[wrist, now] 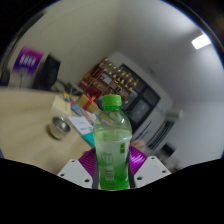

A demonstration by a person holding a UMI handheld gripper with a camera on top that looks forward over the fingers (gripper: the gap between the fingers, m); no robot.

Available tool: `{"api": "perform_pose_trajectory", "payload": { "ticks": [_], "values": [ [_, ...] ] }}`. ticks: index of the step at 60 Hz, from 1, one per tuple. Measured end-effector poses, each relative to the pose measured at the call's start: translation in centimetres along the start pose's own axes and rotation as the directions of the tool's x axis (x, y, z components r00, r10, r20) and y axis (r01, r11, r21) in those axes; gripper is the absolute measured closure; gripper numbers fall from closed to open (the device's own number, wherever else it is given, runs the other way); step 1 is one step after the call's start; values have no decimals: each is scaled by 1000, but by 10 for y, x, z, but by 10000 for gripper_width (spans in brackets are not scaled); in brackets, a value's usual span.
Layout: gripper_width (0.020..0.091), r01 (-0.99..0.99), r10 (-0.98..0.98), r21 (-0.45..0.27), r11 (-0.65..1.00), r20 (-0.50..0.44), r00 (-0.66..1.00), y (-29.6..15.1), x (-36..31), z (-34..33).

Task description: Pour water

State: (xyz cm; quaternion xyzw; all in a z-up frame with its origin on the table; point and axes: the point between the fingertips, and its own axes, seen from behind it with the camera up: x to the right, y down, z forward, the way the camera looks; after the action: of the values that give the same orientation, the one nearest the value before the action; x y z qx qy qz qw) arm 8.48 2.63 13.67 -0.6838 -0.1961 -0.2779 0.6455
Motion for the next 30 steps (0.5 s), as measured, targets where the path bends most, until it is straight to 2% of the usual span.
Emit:
{"api": "perform_pose_trajectory", "payload": {
  "ticks": [6, 12, 19, 27, 29, 30],
  "values": [
    [692, 459, -459, -10, 889, -53, 887, -15, 15, 35],
    [690, 775, -774, -26, 631, -90, 627, -31, 7, 58],
    [690, 918, -916, -29, 395, -87, 392, -50, -3, 73],
    [687, 998, -985, -60, 29, -174, 18, -77, -21, 78],
    [688, 998, -983, -65, -21, -178, -33, -79, -24, 64],
    [688, 998, -985, -57, -26, -171, -35, -83, -22, 87]
  ]
}}
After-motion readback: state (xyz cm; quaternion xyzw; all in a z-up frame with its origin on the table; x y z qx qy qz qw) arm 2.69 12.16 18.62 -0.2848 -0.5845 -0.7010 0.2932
